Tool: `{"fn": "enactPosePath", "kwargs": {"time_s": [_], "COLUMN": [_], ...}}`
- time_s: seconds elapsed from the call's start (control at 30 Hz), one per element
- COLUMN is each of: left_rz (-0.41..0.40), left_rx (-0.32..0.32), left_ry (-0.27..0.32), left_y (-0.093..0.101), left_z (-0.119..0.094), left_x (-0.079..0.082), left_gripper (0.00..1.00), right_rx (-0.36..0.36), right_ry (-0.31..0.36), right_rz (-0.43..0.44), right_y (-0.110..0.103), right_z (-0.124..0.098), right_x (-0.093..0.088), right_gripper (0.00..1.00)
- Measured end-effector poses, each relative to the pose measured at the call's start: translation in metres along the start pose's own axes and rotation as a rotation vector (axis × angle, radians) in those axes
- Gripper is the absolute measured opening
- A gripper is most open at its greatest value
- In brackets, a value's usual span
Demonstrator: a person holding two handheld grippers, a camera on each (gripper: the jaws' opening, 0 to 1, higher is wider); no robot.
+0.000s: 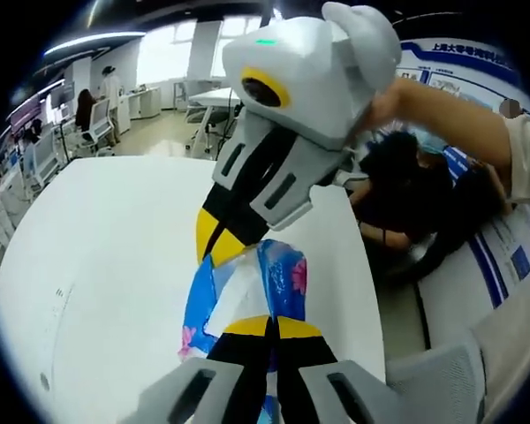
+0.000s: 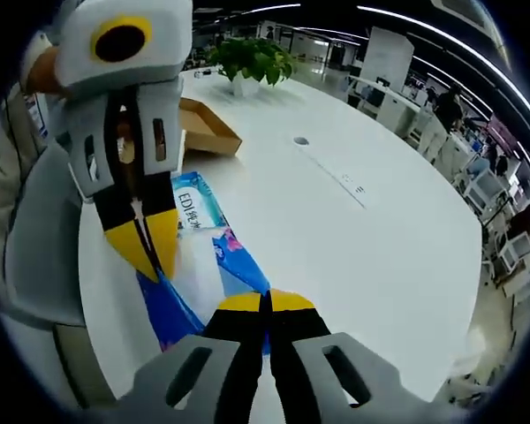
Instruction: Operate the shoe box by opening the lid, removing the specified soft item, and placing it in the target area until the item is outside and the box remains undamaged.
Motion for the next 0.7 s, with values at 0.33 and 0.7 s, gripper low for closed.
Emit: {"fn": "enactPosePath", "kwargs": {"time_s": [0.33,0.7], "left_rz": [-0.022,-0.029], "left_rx": [-0.026,-0.047], "left_ry": [-0.007,-0.035], "left_y": [-0.007,-0.008], "left_z": [0.024,0.054], "left_x": [0.0,-0.009], "left_gripper": [0.0,0.0], "right_rx": [-0.005,-0.018], "right_ry": [-0.03,-0.068], "right_rz": [-0.017,-0.04], "right_y": [0.011,0.016], "right_z": [0.006,0.019], "right_x": [-0.017,-0.038], "right_gripper": [0.0,0.0]}}
Point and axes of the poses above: the point that each gripper's makers call its tool centre point, and the gripper's own axes: z roughly forward along the fingers, y roughly to its right, x roughly out of its top, the point moved 5 cm from there along -z, roughly backward along the fingers, and after that the axes turned 5 degrees about z, right-handed, at the moved point
